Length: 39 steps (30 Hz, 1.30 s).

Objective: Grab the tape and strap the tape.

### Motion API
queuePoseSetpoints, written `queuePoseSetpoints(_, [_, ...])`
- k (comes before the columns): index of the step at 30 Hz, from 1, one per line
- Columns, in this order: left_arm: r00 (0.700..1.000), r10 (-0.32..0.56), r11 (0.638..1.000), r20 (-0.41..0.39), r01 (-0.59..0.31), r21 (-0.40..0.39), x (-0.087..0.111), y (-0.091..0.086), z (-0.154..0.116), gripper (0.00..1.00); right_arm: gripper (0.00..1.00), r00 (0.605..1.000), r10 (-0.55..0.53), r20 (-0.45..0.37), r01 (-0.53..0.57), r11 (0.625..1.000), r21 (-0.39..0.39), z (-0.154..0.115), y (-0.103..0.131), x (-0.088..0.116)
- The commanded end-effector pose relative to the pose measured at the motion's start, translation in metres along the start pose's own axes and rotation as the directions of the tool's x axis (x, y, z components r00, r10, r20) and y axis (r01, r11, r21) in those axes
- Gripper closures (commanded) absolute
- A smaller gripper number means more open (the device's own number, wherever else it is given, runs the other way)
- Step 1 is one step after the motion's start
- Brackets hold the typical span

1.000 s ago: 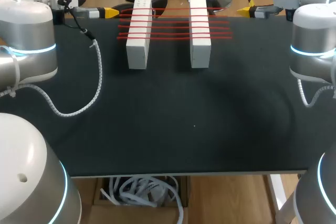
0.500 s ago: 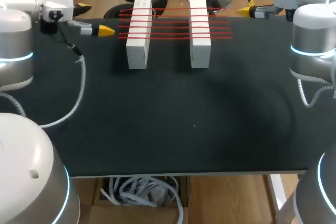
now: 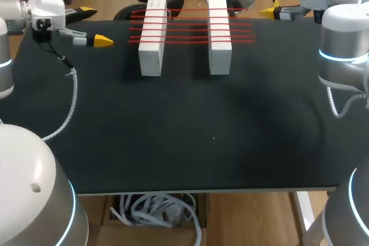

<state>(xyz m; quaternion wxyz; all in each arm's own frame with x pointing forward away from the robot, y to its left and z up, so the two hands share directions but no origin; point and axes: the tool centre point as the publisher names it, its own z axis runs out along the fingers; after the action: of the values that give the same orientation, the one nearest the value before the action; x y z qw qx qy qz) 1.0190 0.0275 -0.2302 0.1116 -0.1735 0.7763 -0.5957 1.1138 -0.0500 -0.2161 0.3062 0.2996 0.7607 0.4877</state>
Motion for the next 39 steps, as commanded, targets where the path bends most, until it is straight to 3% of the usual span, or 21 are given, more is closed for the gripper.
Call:
queuePoseSetpoints(1, [1.0,0.001,1.0,0.001,-0.001,0.002,0.0,0.001,0.0,0.0,0.0,1.0,0.0,0.0,0.0,1.0,0.0,0.0,0.0,0.0])
queuePoseSetpoints(6, [0.98,0.155,0.988,-0.127,-0.15,0.043,0.001,-0.005,0.006,0.0,0.0,1.0,0.0,0.0,0.0,1.0,0.0,0.0,0.0,0.0])
queuePoseSetpoints(11, [0.945,0.234,0.972,-0.229,-0.22,0.086,0.003,-0.006,0.014,0.0,0.0,1.0,0.0,0.0,0.0,1.0,0.0,0.0,0.0,0.0])
queuePoseSetpoints(18, [0.928,0.216,0.976,-0.304,-0.195,0.098,0.009,0.006,0.028,0.0,0.0,1.0,0.0,0.0,0.0,1.0,0.0,0.0,0.0,0.0])
queuePoseSetpoints(29, [0.911,0.207,0.977,-0.356,-0.174,0.122,0.018,0.026,0.039,0.0,0.0,1.0,0.0,0.0,0.0,1.0,0.0,0.0,0.0,0.0])
queuePoseSetpoints(30, [0.909,0.211,0.976,-0.361,-0.178,0.123,0.018,0.027,0.039,0.13,0.0,1.0,0.0,0.0,0.0,1.0,0.0,0.0,0.0,0.0])
queuePoseSetpoints(31, [0.908,0.211,0.976,-0.362,-0.178,0.124,0.019,0.028,0.039,0.36,0.0,1.0,0.0,0.0,0.0,1.0,0.0,0.0,0.0,0.0])
queuePoseSetpoints(33, [0.903,0.214,0.976,-0.372,-0.181,0.122,0.018,0.03,0.04,0.51,0.0,1.0,0.0,0.0,0.0,1.0,0.0,0.0,0.0,0.0])
queuePoseSetpoints(39, [0.898,0.214,0.976,-0.383,-0.182,0.118,0.015,0.033,0.044,0.61,0.0,1.0,0.0,0.0,0.0,1.0,0.0,0.0,0.0,0.0])
